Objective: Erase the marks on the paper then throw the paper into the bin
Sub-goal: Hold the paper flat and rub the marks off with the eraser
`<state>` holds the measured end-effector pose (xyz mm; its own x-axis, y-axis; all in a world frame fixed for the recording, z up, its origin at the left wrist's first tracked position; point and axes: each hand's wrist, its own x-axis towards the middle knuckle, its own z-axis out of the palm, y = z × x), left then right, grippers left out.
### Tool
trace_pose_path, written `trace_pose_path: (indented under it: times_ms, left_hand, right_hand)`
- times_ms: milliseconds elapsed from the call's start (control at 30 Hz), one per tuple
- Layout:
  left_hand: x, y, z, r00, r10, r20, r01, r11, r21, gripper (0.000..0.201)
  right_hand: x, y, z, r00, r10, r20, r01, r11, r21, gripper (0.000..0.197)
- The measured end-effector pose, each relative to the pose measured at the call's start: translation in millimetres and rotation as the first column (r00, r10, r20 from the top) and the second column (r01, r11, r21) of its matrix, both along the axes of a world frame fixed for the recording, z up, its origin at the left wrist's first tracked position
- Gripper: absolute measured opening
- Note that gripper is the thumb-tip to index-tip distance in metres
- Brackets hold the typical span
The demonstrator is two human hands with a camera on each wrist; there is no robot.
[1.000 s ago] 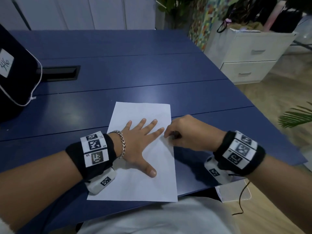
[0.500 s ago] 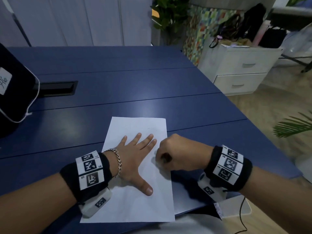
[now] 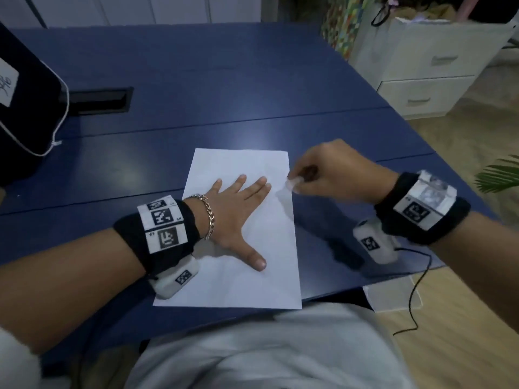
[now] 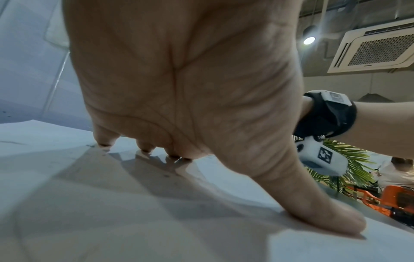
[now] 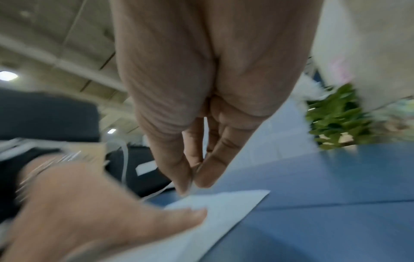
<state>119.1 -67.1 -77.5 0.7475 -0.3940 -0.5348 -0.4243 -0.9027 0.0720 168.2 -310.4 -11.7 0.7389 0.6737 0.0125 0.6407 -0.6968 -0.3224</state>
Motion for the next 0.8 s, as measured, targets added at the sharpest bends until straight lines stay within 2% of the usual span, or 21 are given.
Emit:
trace_pose_path:
  times_ms: [100, 300, 533, 633, 733, 800]
  left_hand:
    - [0.0, 0.3, -1.2, 1.0, -0.006, 0.007, 0.006, 1.0, 0.006, 0.166]
    - [0.0, 1.3, -1.7, 1.0, -0.005, 0.025, 0.005, 1.0, -0.013, 0.163]
    - [1.1, 1.4, -5.0, 1.0, 0.004, 0.023, -0.003, 0.999, -0.032, 0.163]
    - [0.9, 1.3, -5.5, 1.0, 0.007, 0.016, -0.006, 0.999, -0.037, 0.16]
    - [1.1, -2.0, -5.6, 1.0, 0.0, 0.019, 0.001, 1.0, -0.024, 0.154]
    - [1.5, -3.0, -4.5, 1.0, 0.005, 0.012, -0.004, 1.0, -0.013, 0.152]
  right_hand:
    - [10.8, -12.9, 3.1, 0.993, -0.077, -0.089, 0.082, 0.995, 0.058, 0.017]
    - [-8.9, 6.7, -23.2, 0.979, 0.032, -0.202, -0.041, 0.998, -0.038, 0.022]
    - [-10.7, 23.3, -37.5, 0.989, 0.115, -0.095, -0.12, 0.992, -0.048, 0.012]
    - [-15.9, 22.7, -34.2, 0.971, 0.202, -0.129, -0.213, 0.974, -0.081, 0.011]
    - [-5.5, 17.5, -30.4, 0.987, 0.119, -0.112, -0.127, 0.99, -0.065, 0.012]
    - [-4.8, 16.2, -32.4, 0.99, 0.114, -0.085, -0.12, 0.991, -0.06, 0.013]
